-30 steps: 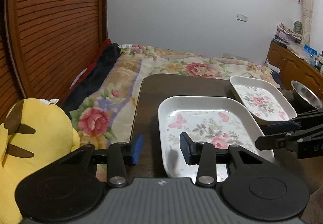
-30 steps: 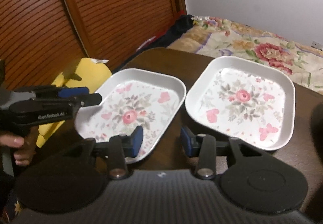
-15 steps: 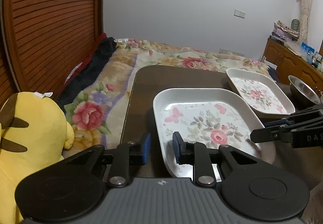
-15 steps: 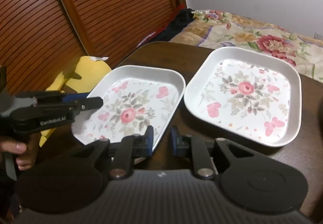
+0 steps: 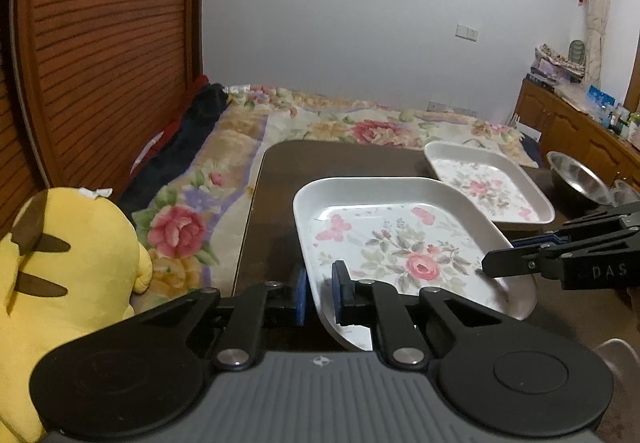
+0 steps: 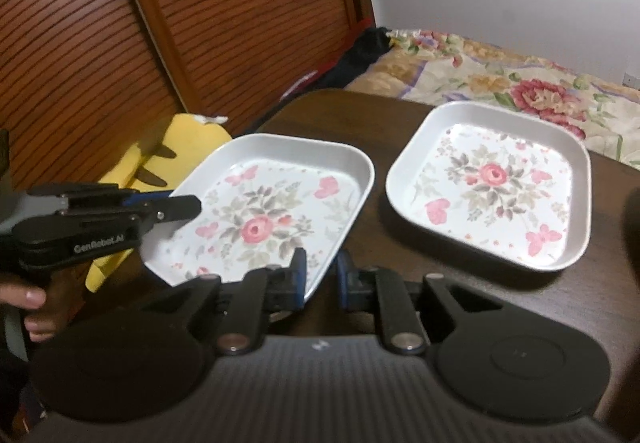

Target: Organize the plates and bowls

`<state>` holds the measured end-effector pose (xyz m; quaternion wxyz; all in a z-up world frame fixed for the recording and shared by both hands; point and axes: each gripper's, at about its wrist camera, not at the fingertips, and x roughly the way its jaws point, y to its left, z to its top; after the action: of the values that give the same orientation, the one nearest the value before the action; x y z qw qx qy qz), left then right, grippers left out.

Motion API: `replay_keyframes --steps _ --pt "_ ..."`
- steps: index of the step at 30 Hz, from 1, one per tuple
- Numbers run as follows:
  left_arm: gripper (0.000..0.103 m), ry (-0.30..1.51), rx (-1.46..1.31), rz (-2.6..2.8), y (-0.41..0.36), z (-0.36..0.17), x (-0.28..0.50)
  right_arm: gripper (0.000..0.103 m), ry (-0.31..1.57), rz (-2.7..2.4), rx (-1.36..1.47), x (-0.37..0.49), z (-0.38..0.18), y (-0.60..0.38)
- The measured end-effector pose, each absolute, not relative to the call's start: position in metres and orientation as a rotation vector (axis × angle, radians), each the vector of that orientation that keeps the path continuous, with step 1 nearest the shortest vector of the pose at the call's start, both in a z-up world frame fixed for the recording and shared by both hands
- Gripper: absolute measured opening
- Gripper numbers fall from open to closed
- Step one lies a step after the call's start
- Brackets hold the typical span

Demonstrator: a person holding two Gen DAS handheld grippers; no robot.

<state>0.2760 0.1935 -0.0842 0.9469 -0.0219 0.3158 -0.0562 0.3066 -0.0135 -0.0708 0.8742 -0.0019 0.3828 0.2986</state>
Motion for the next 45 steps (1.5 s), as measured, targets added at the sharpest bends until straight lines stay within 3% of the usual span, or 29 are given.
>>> replay_keyframes --steps 17,45 --pt "0.015 0.524 -0.013 -0.166 0.157 -0.03 0.222 0.017 0.678 0.575 0.082 0.261 -0.029 -0.053" --pt "0.016 0.473 0.032 -0.221 0.106 -0.008 0.128 0.017 0.576 0.525 0.135 0.165 -0.017 -0.112"
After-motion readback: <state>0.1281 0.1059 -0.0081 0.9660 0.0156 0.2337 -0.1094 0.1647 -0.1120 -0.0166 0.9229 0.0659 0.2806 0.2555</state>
